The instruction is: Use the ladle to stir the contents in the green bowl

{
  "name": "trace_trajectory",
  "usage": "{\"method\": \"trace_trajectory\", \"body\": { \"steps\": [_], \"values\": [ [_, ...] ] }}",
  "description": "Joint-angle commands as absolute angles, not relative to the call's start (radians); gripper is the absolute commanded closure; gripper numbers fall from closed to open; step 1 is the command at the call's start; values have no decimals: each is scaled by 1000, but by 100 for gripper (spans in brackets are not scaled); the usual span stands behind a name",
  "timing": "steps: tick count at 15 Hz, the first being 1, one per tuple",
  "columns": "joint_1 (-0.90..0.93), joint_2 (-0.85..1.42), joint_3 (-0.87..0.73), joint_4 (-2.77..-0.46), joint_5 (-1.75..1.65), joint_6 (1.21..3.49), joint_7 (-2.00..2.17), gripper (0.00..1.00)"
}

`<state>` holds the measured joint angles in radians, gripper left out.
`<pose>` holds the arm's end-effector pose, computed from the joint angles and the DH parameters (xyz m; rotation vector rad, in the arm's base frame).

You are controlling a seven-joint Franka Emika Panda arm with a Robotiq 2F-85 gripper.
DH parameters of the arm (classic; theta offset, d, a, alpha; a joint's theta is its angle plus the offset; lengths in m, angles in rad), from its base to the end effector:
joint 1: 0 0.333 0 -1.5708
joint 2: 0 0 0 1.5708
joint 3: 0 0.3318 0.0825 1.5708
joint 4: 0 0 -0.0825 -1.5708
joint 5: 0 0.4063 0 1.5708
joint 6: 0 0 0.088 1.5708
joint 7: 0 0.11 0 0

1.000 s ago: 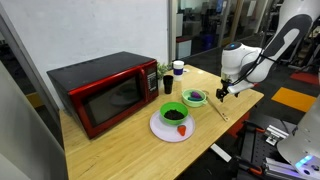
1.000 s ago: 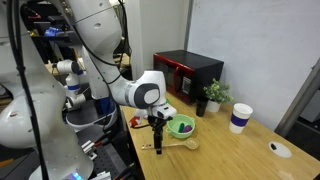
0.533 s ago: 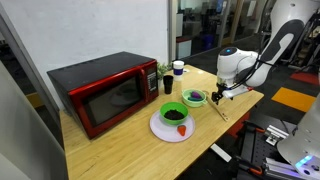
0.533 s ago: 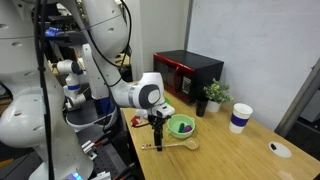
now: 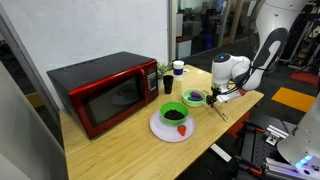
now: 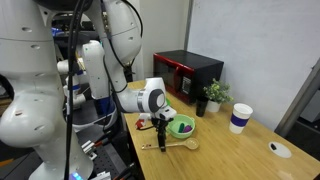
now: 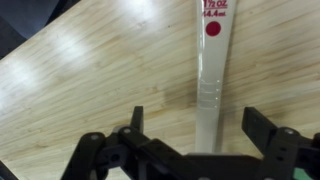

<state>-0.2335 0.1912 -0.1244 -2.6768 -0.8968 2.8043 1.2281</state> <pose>0.3838 -0.1082 0.1538 2.6711 -1.0093 0.0862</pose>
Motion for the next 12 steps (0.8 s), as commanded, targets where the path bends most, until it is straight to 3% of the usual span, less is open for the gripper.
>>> {"method": "trace_trajectory", "body": {
  "steps": [1,12],
  "values": [
    [-233,268,-135,-2611,-929,2849,1262,0],
    [-409,265,-85,-2657,-740,3085,1036,0]
  ]
}}
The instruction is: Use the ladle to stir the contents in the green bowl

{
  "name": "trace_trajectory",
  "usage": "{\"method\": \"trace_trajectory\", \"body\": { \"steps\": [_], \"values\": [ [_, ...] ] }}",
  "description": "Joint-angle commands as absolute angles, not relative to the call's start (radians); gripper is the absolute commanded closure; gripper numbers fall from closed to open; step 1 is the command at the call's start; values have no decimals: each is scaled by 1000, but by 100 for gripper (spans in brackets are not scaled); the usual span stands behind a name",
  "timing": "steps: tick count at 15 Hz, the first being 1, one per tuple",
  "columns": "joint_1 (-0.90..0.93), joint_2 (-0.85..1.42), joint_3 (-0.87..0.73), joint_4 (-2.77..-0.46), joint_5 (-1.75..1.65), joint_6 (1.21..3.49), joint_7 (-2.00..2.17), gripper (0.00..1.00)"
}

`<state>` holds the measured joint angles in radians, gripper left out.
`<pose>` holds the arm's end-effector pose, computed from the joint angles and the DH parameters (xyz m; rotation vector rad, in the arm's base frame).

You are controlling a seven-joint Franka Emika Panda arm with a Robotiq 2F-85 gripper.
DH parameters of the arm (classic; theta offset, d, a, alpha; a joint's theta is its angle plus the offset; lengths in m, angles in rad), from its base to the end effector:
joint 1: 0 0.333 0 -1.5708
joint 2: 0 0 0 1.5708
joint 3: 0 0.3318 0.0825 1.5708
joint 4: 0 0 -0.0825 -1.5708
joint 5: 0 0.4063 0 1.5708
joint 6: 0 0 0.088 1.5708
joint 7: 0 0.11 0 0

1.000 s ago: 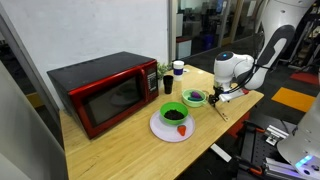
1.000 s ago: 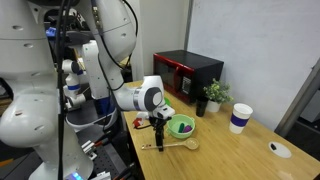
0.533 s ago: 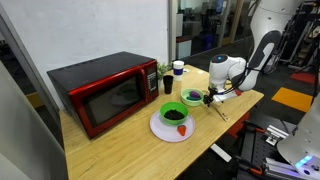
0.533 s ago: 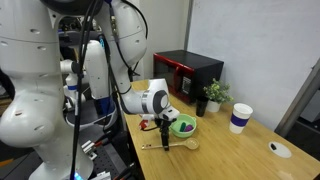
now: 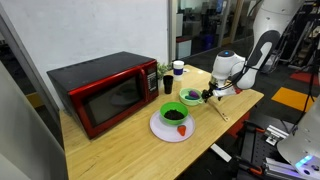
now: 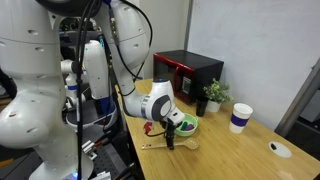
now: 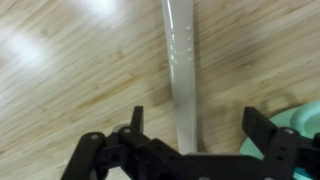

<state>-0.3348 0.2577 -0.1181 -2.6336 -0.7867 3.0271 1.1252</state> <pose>0.4045 -0.1419 0.1563 2.7768 -1.1661 0.2491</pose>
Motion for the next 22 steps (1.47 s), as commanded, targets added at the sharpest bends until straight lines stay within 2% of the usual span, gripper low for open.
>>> {"method": "trace_trajectory", "body": {
  "steps": [1,12,22],
  "values": [
    [-432,264,-72,-2663,-722,3092,1004,0],
    [-569,252,58,-2670,-648,3087,856,0],
    [-569,265,58,-2661,-675,3076,868,0]
  ]
}}
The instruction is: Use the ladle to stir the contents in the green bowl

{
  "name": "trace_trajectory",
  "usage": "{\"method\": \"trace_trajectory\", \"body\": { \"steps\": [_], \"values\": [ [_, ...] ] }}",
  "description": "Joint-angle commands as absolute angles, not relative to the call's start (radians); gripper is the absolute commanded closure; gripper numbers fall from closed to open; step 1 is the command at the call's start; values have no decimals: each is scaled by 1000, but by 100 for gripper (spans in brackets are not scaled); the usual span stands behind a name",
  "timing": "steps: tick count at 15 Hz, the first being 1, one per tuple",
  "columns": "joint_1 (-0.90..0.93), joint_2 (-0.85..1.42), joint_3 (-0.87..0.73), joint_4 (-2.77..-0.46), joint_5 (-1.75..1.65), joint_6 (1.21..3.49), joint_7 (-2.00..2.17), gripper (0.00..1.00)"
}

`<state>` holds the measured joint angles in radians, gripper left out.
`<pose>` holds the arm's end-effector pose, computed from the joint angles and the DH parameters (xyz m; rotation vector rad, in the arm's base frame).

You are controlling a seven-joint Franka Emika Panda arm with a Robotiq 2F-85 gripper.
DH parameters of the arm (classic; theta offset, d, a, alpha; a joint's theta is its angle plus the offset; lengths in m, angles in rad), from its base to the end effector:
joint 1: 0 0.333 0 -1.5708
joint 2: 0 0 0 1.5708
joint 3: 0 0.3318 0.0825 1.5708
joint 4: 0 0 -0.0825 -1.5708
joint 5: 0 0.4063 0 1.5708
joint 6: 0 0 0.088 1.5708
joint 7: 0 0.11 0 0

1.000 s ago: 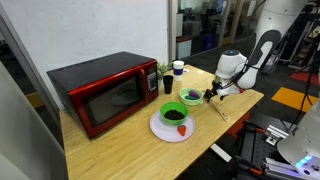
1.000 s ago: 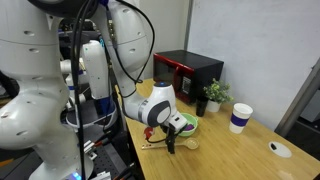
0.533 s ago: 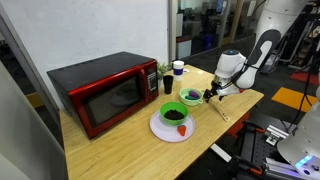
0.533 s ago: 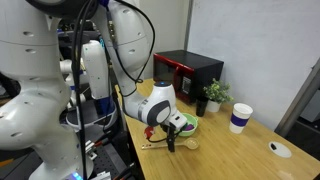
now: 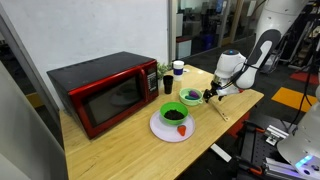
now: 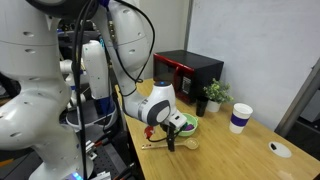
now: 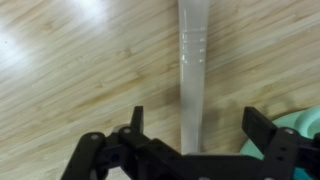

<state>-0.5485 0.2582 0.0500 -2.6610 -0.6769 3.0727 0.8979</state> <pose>0.3948 -0.1559 0.1563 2.8768 -1.0944 0.2516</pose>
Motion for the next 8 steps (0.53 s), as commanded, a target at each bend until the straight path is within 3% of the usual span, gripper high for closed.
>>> {"method": "trace_trajectory", "body": {
  "steps": [1,8],
  "values": [
    [-569,268,57,-2661,-676,3077,868,0],
    [-555,286,35,-2662,-694,3069,880,0]
  ]
}}
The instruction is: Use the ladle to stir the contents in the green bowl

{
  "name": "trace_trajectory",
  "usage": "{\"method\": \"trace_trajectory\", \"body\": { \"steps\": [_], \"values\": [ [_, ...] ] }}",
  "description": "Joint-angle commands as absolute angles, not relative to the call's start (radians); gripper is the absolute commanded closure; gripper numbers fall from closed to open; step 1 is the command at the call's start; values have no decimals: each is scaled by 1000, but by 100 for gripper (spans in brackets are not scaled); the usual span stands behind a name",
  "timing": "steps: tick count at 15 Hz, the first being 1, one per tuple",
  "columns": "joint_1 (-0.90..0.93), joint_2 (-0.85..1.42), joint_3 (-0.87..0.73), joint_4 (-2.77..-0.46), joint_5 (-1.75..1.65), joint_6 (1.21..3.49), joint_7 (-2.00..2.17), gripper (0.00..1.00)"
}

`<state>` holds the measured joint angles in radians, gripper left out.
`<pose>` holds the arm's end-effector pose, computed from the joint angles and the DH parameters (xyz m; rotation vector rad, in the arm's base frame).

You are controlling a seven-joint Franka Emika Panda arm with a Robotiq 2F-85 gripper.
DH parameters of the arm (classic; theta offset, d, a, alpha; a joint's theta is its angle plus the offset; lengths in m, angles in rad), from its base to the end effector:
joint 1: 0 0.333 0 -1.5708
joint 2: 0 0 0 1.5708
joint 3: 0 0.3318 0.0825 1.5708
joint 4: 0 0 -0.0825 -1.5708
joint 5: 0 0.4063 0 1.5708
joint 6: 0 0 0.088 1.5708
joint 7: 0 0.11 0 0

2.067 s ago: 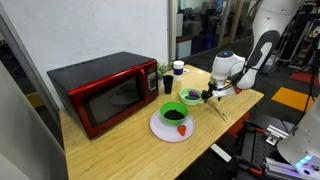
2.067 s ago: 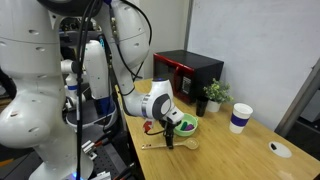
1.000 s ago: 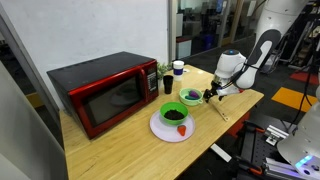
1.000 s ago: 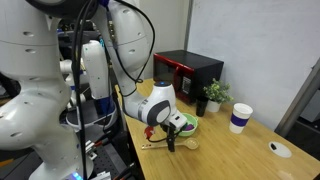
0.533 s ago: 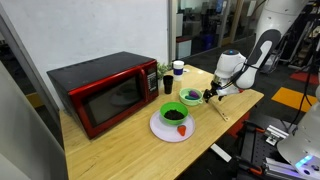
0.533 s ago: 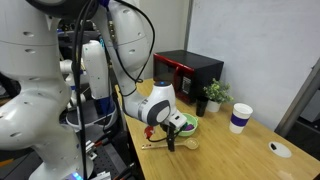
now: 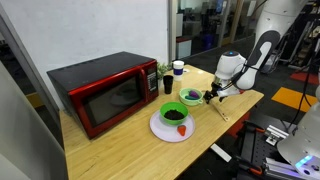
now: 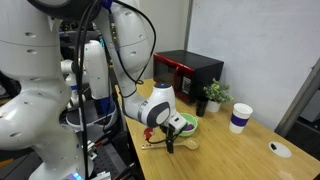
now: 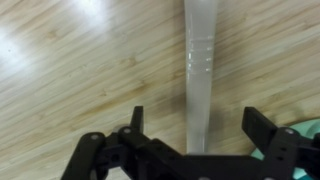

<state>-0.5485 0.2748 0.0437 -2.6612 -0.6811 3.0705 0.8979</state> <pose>0.3907 -0.1567 0.1489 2.8773 -1.0974 0.2225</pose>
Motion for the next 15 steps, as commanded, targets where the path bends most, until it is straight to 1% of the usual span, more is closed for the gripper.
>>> {"method": "trace_trajectory", "body": {
  "steps": [1,5,6,7,8,9,10,11,12,15],
  "values": [
    [-554,286,33,-2661,-695,3069,881,0],
    [-549,284,22,-2660,-702,3072,884,0],
    [-546,282,17,-2661,-709,3073,885,7],
    [-542,281,10,-2660,-718,3074,889,28],
    [-542,281,5,-2660,-728,3075,886,31],
    [-542,280,1,-2660,-736,3077,885,32],
    [-544,279,-2,-2660,-744,3078,884,38],
    [-545,278,-7,-2661,-753,3080,884,47],
    [-546,276,-10,-2662,-761,3080,883,53],
    [-546,273,-24,-2663,-785,3082,886,75]
  ]
}}
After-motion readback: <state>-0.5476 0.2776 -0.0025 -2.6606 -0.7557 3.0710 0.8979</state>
